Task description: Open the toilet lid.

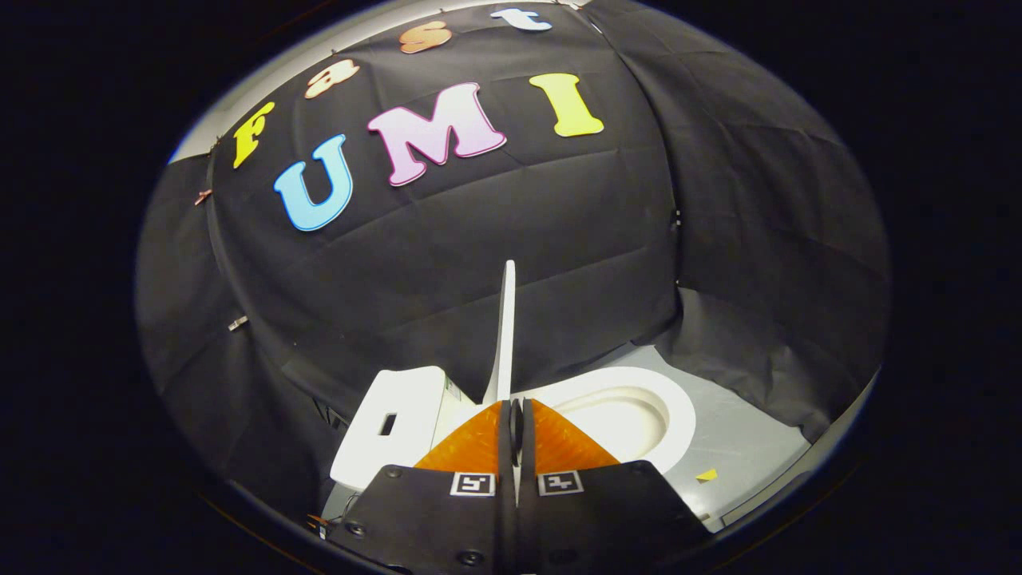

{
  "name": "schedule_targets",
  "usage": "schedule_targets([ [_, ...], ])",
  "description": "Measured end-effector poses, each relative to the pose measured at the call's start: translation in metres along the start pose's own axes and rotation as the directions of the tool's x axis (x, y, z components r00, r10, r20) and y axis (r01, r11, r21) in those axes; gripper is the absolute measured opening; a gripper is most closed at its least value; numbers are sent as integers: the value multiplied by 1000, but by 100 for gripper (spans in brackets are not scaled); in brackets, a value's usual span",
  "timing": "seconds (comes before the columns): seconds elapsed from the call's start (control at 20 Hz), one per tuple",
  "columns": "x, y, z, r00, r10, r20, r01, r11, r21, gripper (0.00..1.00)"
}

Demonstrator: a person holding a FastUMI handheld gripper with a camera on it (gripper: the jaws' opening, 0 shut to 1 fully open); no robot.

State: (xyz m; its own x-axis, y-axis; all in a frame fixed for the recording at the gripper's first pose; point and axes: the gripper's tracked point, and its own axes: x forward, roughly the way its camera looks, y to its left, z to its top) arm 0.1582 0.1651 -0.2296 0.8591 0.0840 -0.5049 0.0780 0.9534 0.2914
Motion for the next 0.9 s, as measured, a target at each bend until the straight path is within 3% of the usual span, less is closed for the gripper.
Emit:
schedule_targets([
  [0.2,-2,30,-1,999,-29,19,31,997,-65,5],
  [0.9,-2,131,-20,998,-13,69,30,968,-251,5],
])
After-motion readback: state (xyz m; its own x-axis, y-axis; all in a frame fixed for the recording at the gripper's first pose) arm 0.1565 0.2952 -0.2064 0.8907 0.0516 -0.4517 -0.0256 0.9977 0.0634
